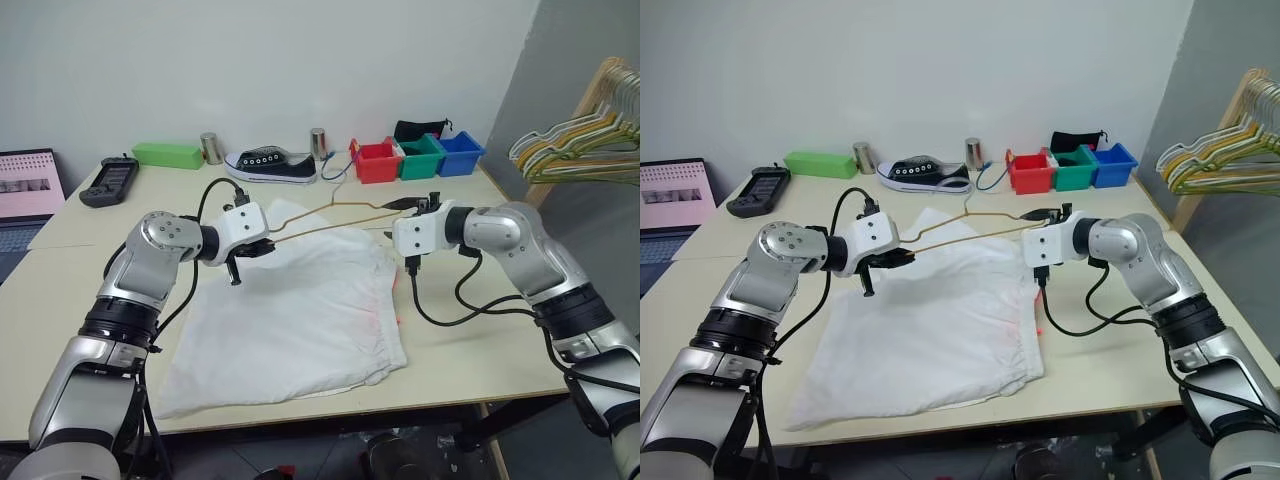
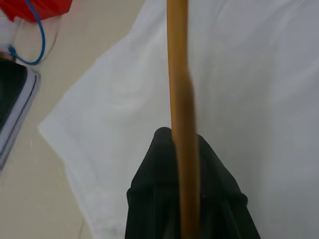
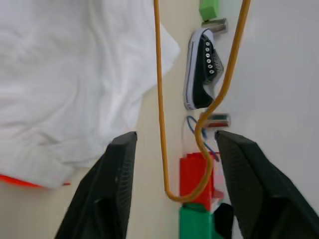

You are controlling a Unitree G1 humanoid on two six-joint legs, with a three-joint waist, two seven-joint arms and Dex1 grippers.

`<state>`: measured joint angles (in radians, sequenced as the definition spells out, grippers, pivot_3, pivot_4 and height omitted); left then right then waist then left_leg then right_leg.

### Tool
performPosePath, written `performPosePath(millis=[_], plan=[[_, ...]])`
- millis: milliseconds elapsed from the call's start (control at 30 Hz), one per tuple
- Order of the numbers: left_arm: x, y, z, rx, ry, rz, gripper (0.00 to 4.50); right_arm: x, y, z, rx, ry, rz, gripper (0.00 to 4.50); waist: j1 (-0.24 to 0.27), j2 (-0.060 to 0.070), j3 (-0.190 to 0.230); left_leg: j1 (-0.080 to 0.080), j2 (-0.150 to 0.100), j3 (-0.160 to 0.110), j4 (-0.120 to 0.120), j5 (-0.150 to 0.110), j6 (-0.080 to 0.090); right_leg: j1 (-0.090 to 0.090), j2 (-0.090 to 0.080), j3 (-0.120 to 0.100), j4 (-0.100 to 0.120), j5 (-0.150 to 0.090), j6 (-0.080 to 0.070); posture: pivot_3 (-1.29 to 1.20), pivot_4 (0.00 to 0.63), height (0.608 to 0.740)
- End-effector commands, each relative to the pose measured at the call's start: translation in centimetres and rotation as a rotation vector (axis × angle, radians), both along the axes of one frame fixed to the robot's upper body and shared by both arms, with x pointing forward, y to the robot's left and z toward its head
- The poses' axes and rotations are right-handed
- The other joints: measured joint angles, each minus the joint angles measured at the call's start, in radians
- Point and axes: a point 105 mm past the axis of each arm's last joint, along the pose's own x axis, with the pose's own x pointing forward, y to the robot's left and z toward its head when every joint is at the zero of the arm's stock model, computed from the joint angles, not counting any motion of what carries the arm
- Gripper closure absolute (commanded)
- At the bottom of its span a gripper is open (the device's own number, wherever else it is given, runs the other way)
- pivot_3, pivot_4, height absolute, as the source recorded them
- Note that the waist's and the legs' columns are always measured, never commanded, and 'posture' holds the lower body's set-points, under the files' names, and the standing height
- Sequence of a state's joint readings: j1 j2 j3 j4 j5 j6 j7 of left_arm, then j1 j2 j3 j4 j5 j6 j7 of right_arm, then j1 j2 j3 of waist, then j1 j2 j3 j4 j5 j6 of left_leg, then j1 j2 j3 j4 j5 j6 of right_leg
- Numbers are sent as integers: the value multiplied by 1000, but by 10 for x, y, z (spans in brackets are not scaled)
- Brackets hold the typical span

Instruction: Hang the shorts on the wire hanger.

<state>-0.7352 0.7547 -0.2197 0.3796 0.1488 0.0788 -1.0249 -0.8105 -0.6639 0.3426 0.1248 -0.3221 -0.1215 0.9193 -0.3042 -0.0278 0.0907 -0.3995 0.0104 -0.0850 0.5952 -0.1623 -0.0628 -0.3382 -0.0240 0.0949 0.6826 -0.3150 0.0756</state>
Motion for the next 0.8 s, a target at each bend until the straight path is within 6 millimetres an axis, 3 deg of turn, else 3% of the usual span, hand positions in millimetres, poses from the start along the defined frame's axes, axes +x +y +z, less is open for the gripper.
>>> performPosePath(millis=[33, 167, 333, 567, 667, 800], plan=[[6, -2, 23, 107, -172, -47, 4500, 6, -9, 21, 48, -31, -60, 847, 0, 0, 0, 0, 0, 0, 0, 0, 0, 0, 0, 0, 0, 0, 0, -197, 1, 740], [5, -19, 30, 150, -254, -114, 4500, 23, -19, 4, 22, -27, -146, 91, 0, 0, 0, 0, 0, 1, 0, 0, 0, 0, 0, 0, 0, 0, 0, -190, 3, 740], [5, -36, 41, 192, -347, -171, 4500, 37, -29, -22, -23, 33, -223, 91, 0, 0, 0, 0, 0, 1, 0, 0, 0, 0, 0, 0, 0, 0, 1, -180, 2, 740], [0, -46, 34, 240, -386, -215, 4500, 52, -29, -28, -11, 43, -275, 91, -3, 0, 0, 0, 0, 2, 0, 0, 0, -1, 0, 1, 0, 0, 0, -170, 3, 740], [1, -45, 32, 267, -401, -216, 4500, 51, -28, -28, -6, 49, -270, 539, -1, 0, 0, 0, 0, 2, 0, 0, 0, 0, 0, 1, 0, 0, 0, -170, 3, 740], [1, -47, 28, 291, -420, -223, 4500, 47, -26, -31, -2, 66, -262, 1496, 1, 0, 0, 0, 0, 1, 0, 0, 0, 0, 0, 1, 0, 0, 1, -171, 4, 740]])
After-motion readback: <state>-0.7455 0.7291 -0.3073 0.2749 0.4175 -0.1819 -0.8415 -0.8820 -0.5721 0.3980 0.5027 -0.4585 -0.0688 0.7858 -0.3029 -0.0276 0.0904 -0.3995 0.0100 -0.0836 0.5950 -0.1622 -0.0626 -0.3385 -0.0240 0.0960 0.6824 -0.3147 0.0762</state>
